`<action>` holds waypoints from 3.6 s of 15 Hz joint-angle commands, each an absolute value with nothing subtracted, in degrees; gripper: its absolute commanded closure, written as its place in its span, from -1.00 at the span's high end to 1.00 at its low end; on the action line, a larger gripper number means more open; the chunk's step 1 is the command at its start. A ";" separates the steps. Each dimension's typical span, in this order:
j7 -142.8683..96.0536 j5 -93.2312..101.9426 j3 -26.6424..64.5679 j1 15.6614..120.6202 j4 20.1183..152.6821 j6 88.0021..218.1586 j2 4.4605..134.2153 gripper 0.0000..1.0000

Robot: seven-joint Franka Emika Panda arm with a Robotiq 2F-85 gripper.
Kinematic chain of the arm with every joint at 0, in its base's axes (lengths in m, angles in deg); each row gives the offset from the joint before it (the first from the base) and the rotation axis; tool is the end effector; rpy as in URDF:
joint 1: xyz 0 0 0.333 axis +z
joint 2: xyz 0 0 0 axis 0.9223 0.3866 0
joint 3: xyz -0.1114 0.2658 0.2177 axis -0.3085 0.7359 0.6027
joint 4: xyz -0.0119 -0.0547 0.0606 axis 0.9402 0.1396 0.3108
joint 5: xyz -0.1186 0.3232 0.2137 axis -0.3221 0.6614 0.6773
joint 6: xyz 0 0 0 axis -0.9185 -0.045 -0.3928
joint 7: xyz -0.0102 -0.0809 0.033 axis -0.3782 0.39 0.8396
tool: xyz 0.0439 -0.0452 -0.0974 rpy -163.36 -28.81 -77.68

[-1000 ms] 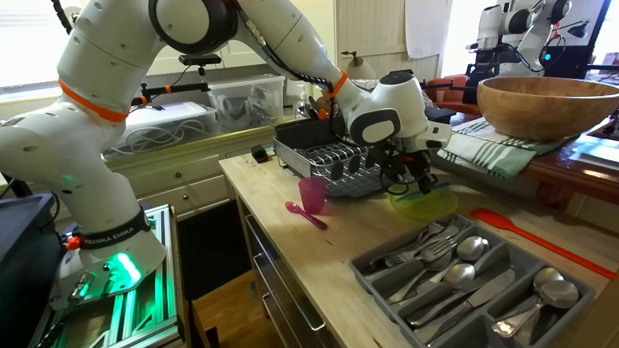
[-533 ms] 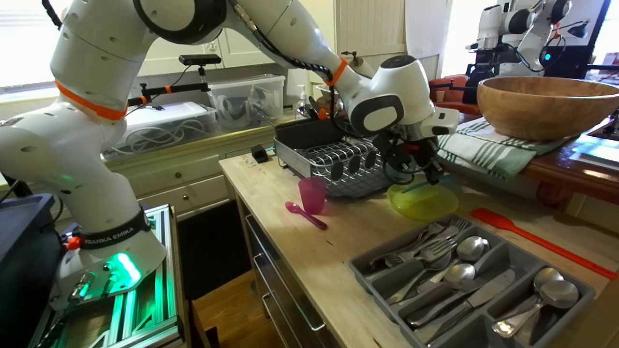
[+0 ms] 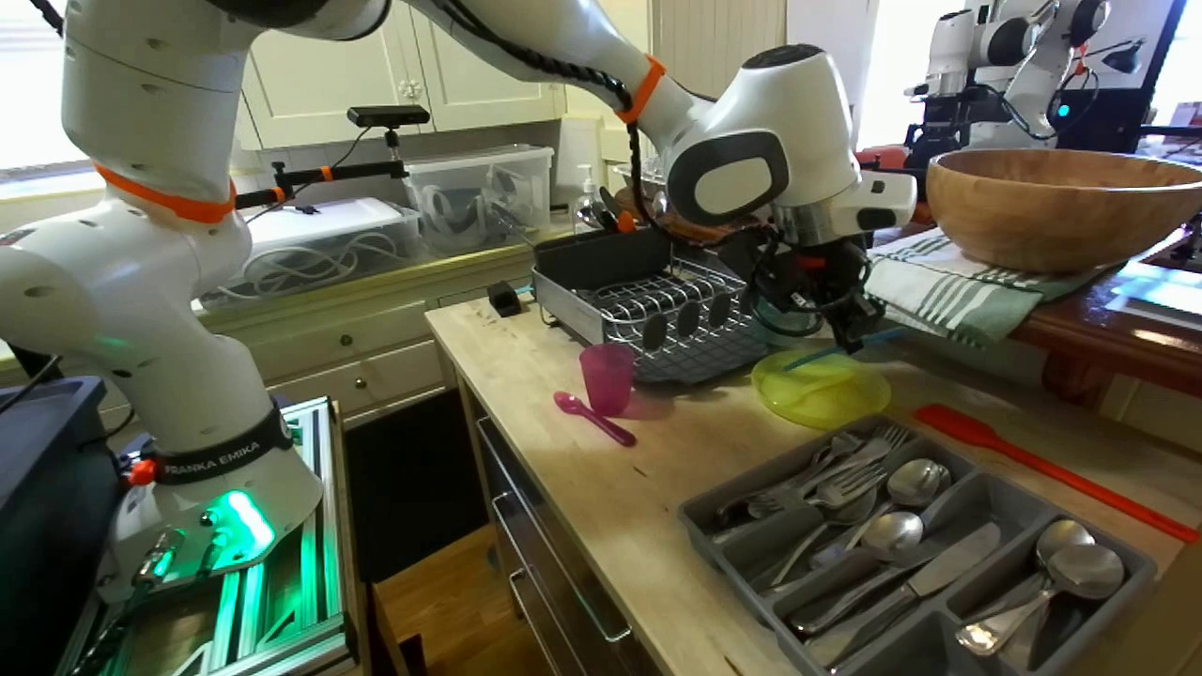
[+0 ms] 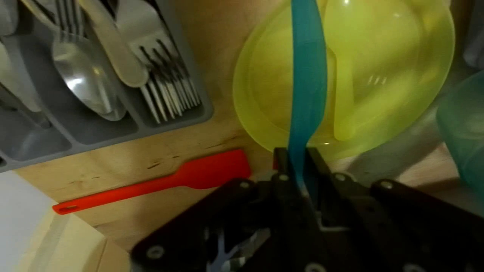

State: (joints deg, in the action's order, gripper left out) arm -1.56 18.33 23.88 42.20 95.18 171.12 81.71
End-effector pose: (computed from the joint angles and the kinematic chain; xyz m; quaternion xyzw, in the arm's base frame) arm 0.6623 -0.3031 0.3440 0.9694 -0.1350 0.2048 0.0089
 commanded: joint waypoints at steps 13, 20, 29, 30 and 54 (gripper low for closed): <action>13.27 13.78 14.36 38.12 101.15 169.10 79.09 -0.93; 13.84 14.24 14.27 36.14 97.80 171.56 83.99 -0.93; 13.80 12.85 14.49 32.37 93.28 172.49 87.72 -0.93; 13.75 12.67 14.66 32.20 92.82 172.36 88.19 -0.93; -1.48 10.40 13.54 38.36 92.88 160.91 83.96 1.00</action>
